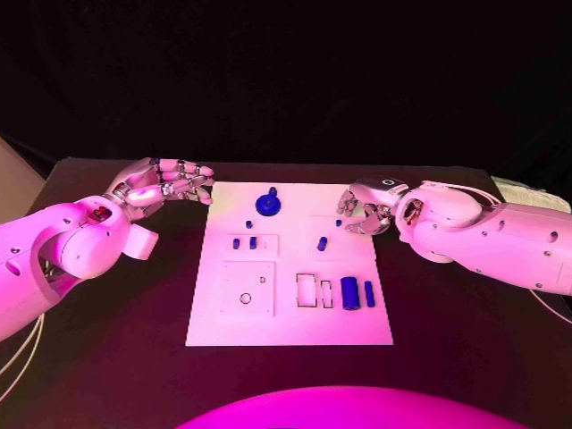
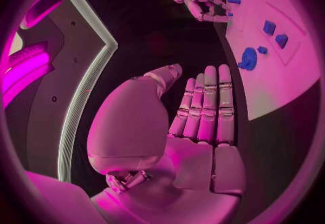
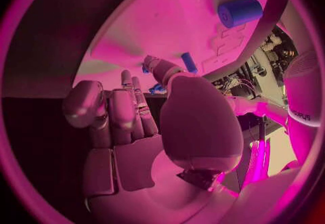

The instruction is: Assemble the parts on the task board

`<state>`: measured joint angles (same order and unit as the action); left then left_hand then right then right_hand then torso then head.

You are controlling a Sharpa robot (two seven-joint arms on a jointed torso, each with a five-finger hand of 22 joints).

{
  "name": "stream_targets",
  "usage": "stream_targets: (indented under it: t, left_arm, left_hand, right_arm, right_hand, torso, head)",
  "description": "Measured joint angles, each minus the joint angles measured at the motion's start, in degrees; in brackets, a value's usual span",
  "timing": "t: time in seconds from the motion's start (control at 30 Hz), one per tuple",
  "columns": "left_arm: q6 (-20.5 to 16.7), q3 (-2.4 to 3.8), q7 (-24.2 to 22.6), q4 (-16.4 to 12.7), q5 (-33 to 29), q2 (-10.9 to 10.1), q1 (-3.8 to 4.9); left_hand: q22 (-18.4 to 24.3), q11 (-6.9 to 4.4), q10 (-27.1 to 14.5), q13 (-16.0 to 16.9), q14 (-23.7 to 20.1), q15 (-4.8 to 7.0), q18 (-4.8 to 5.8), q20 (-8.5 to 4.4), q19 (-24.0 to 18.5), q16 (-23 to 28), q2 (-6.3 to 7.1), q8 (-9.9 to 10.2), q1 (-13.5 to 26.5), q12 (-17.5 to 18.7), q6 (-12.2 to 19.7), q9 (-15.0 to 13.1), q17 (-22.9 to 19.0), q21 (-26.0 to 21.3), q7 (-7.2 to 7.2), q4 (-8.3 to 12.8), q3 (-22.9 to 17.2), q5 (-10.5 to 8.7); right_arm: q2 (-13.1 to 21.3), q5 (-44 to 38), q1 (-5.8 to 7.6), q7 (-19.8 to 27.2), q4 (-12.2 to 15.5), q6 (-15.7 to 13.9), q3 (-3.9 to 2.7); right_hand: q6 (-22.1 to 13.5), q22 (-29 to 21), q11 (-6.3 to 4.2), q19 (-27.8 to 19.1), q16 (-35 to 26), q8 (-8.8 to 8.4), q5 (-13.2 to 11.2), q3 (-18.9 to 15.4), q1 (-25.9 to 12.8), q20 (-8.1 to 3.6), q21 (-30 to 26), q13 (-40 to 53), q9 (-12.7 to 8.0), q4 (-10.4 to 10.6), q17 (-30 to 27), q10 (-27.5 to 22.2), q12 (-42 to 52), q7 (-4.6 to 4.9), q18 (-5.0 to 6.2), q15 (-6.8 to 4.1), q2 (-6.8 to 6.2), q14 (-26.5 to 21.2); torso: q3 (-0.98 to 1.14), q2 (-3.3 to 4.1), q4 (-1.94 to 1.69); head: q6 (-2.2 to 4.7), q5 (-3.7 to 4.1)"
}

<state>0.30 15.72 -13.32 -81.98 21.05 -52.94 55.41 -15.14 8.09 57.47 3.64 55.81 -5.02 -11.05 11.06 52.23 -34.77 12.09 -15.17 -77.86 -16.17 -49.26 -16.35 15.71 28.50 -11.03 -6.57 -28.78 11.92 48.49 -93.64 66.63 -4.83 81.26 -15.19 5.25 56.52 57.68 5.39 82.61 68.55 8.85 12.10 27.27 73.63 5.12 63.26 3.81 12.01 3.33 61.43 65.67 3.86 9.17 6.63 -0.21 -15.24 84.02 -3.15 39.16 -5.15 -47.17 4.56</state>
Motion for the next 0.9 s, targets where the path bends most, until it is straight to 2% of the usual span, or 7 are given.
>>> stream_targets:
  t: [0.13, 0.27, 0.33, 0.5, 0.6, 0.9]
  left_arm:
    - [0.00, 0.02, -0.42, -0.05, -1.14, -0.06, -0.10]
    - [-0.02, 0.02, -0.58, -0.08, -1.81, -0.06, -0.16]
    - [-0.02, 0.02, -0.58, -0.08, -1.96, -0.05, -0.18]
    - [0.09, 0.03, -0.36, -0.01, -2.08, 0.04, -0.24]
    - [0.22, 0.03, -0.20, 0.00, -2.04, 0.10, -0.29]
    - [0.49, 0.03, 0.25, 0.00, -1.80, 0.17, -0.36]
  left_hand:
    - [0.14, 0.20, 0.20, 0.00, 0.40, 0.00, 0.01, 0.00, 0.41, 0.23, -0.22, 0.00, -0.22, 0.37, 0.00, 0.00, 0.21, -0.01, 0.00, 0.00, 0.00, 0.00]
    - [0.27, 0.20, 0.20, 0.04, 0.41, -0.01, 0.01, -0.09, 0.73, 0.26, -0.22, 0.00, -0.22, 0.59, -0.21, 0.06, 0.38, -0.21, -0.21, 0.00, 0.00, 0.00]
    - [0.43, 0.43, 0.43, 0.08, 0.61, -0.21, 0.01, -0.21, 1.04, 0.65, -0.12, 0.00, -0.79, 1.04, 0.22, 0.30, 0.65, -0.45, -0.64, 0.12, 0.11, 0.00]
    - [0.52, 0.46, 0.40, 0.08, 0.73, -0.33, 0.01, -0.18, 1.24, 0.76, -0.11, 0.00, -0.79, 1.20, 0.63, 0.44, 0.87, -0.62, -1.05, 0.33, 0.32, 0.00]
    - [0.57, 0.65, 0.21, 0.08, 0.81, -0.41, 0.01, -0.09, 1.33, 0.76, -0.11, 0.00, -0.79, 1.20, 0.63, 0.50, 0.87, -0.61, -1.05, 0.33, 0.32, 0.00]
    - [0.57, 0.64, 0.21, 0.08, 0.81, -0.41, 0.01, -0.09, 1.32, 0.76, -0.35, 0.00, -1.03, 1.20, 0.63, 0.49, 0.93, -0.61, -1.04, 0.33, 0.32, 0.00]
  right_arm:
    - [-0.50, -0.81, -0.26, -0.51, 0.19, 0.01, 0.03]
    - [-0.77, -1.22, -0.45, -0.62, 0.43, 0.21, 0.11]
    - [-0.85, -1.33, -0.46, -0.62, 0.46, 0.25, 0.10]
    - [-1.03, -1.44, -0.52, -0.60, 0.47, 0.30, 0.05]
    - [-1.20, -1.47, -0.56, -0.59, 0.47, 0.29, 0.04]
    - [-1.69, -1.65, -0.64, -0.77, 0.14, 0.28, -0.01]
  right_hand:
    - [0.06, 1.24, -0.23, 0.00, 1.29, 0.00, 0.00, 0.01, 1.30, 0.00, 1.08, 0.18, 0.22, 0.01, 0.78, 0.23, 0.00, -0.06, 0.00, 0.00, 0.83, 0.00]
    - [1.12, 3.11, -0.81, 0.00, 2.95, 0.68, 0.00, 1.83, 1.82, 0.00, 2.70, 0.23, 0.68, 0.41, 1.80, 1.70, 0.24, -1.04, -0.01, 0.00, 1.34, 0.00]
    - [1.97, 3.85, -0.92, 0.19, 3.59, 1.05, 0.00, 2.95, 2.40, -0.20, 3.27, 0.22, 0.94, 0.46, 2.14, 2.60, 0.27, -1.11, -0.88, 0.00, 1.50, 0.00]
    - [3.39, 5.17, -1.17, 0.19, 4.46, 1.97, -0.34, 5.11, 2.93, -0.19, 4.29, 0.45, 1.39, 0.31, 2.60, 4.30, 0.53, -1.26, -0.90, 0.00, 2.03, 0.00]
    - [4.13, 5.83, -1.45, 0.39, 5.02, 2.61, -1.12, 6.43, 3.38, -0.40, 4.87, 0.51, 1.85, -0.10, 2.72, 5.36, 0.54, -1.42, -0.90, -0.43, 2.48, 0.00]
    - [4.83, 6.89, -1.63, 0.39, 5.36, 3.38, -1.12, 7.30, 3.68, -0.40, 5.47, 0.59, 2.82, -0.49, 2.94, 6.19, 0.68, -1.52, -0.90, -0.43, 2.79, 0.00]
  torso:
    - [0.03, 0.04, 0.02]
    - [0.06, 0.07, 0.02]
    - [0.07, 0.07, 0.02]
    - [0.12, 0.08, 0.02]
    - [0.13, 0.08, 0.02]
    - [0.10, 0.09, 0.02]
  head:
    - [-0.01, -0.13]
    - [-0.18, -0.21]
    - [-0.30, -0.27]
    - [-0.57, -0.43]
    - [-0.64, -0.46]
    - [-0.79, -0.36]
